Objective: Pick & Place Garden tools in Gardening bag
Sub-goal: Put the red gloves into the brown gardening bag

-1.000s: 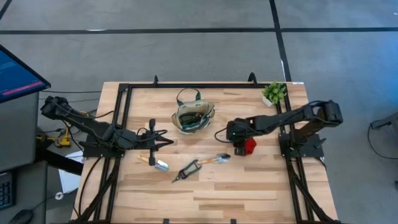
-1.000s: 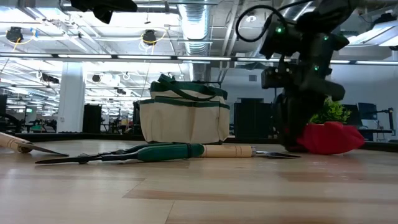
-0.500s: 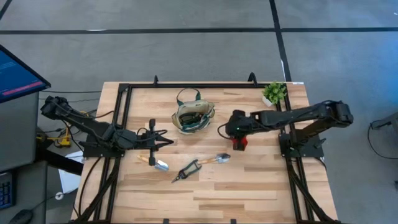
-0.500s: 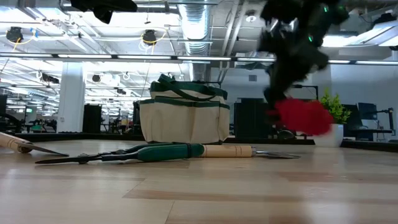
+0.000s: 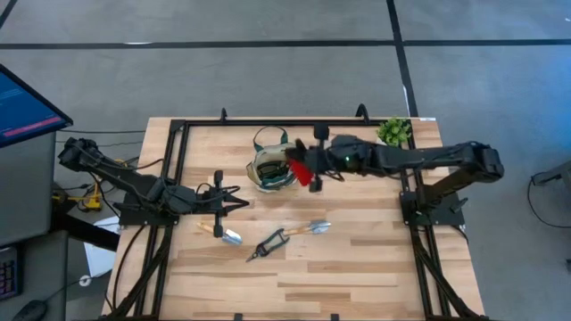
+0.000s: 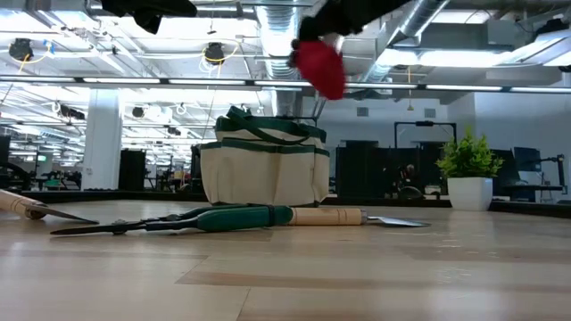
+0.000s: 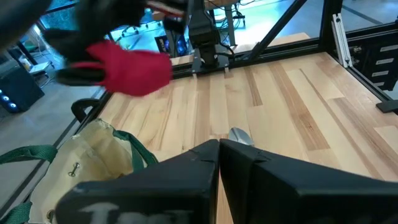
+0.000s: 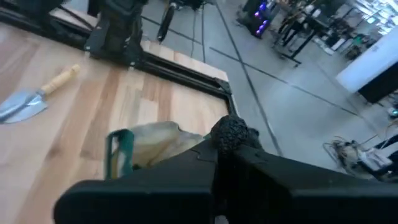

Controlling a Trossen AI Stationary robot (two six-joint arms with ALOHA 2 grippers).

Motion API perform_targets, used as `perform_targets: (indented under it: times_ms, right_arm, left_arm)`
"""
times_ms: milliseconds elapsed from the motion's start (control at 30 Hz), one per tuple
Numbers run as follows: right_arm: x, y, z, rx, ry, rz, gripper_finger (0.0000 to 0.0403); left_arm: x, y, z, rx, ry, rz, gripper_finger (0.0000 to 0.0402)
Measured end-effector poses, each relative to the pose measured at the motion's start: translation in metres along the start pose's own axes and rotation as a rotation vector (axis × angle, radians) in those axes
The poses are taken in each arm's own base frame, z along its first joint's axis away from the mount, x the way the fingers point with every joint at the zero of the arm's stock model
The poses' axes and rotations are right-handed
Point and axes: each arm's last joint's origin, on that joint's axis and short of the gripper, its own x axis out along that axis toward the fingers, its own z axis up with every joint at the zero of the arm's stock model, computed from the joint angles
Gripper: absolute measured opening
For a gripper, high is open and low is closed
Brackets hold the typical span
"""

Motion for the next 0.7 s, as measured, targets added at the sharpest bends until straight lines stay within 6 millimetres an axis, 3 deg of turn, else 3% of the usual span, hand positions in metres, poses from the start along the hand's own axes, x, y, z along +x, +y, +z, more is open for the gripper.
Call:
perform_targets:
  times_ms: [133, 433, 700]
  right_arm:
    - [0.020, -0.009, -0.003, 0.034, -0.094, -0.010, 0.0001]
    - [0.076, -0.010, -0.035, 0.057, -0.134, -0.054, 0.0000]
    - [0.104, -0.002, -0.060, 0.060, -0.100, -0.046, 0.0000]
  left_arm:
    - [0.000, 0.000, 0.000, 0.000, 0.000, 0.000, 0.0003]
    - [0.000, 0.000, 0.000, 0.000, 0.000, 0.000, 0.0003]
    - [0.000, 0.000, 0.000, 0.001, 0.000, 0.000, 0.0003]
